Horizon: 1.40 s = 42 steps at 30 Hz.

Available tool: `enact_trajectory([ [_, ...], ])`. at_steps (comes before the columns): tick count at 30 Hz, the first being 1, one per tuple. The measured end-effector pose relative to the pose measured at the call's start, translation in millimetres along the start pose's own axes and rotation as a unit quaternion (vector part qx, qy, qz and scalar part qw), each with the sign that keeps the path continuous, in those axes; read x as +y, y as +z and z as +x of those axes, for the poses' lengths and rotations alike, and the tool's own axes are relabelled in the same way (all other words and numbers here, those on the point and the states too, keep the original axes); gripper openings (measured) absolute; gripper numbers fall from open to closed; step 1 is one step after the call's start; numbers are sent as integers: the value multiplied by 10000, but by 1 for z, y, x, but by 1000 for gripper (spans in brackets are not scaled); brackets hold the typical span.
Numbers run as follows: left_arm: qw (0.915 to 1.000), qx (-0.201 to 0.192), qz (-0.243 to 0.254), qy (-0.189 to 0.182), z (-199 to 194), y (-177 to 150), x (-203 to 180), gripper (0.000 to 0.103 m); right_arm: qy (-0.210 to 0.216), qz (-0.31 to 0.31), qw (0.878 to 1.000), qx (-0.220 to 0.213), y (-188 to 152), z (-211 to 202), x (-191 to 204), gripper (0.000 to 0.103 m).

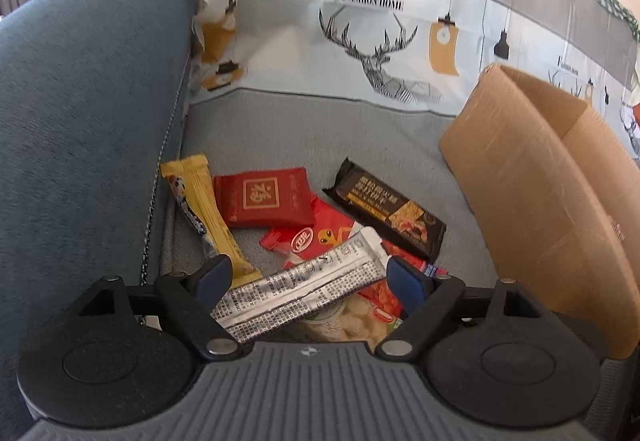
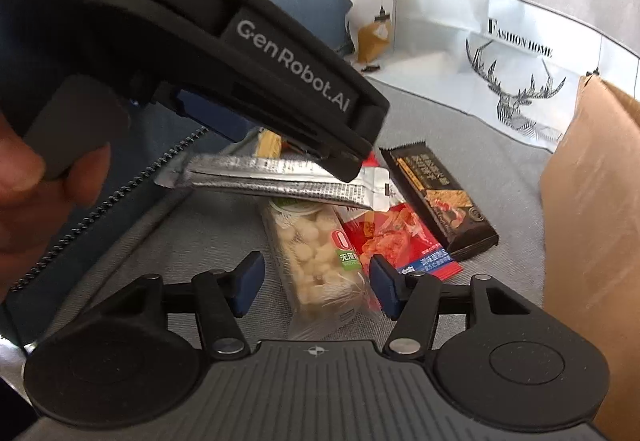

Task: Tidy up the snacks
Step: 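Withdraw both grippers from the box back toward the snack pile, then grasp the silver bar with the left gripper while the right gripper grasps the peanut bag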

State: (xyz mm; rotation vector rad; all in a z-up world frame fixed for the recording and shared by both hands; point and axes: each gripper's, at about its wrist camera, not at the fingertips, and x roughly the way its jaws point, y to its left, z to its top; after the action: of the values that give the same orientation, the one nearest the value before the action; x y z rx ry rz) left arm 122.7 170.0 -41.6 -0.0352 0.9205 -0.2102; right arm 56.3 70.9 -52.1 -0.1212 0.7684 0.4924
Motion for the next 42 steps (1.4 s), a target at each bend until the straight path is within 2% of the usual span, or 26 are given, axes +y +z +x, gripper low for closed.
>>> enact_trajectory([
  [7,9988,426,237,61,16,-7,-6,88,61,100,9999,18,0,10,-4,60],
  [10,9981,482,383,97,17,-11,-9,86,80,114,9999,-3,-2,9,-6,60],
  [16,9985,446,318,7,14,-11,-7,65,74,77,9999,-6,-4,7,-8,58],
  [18,9987,438,253,7,12,-11,-5,60,71,59,10000,-11,-4,7,-8,55],
  [23,9993,374,59,6,10,-6,1,36,73,-92,9999,-38,-5,6,-8,45],
  [26,9994,334,35,16,9,-4,1,30,55,-248,9997,-65,-6,5,-5,41],
  [34,9997,246,-81,18,2,-4,-7,27,-148,-659,9977,-108,-16,-14,8,39],
  [39,9992,272,-269,-77,-9,-9,-10,27,-396,-557,9977,14,-22,-30,3,39],
  [42,9992,331,-219,-57,-13,-13,-15,27,-475,-343,9981,173,-28,-41,-1,39],
])
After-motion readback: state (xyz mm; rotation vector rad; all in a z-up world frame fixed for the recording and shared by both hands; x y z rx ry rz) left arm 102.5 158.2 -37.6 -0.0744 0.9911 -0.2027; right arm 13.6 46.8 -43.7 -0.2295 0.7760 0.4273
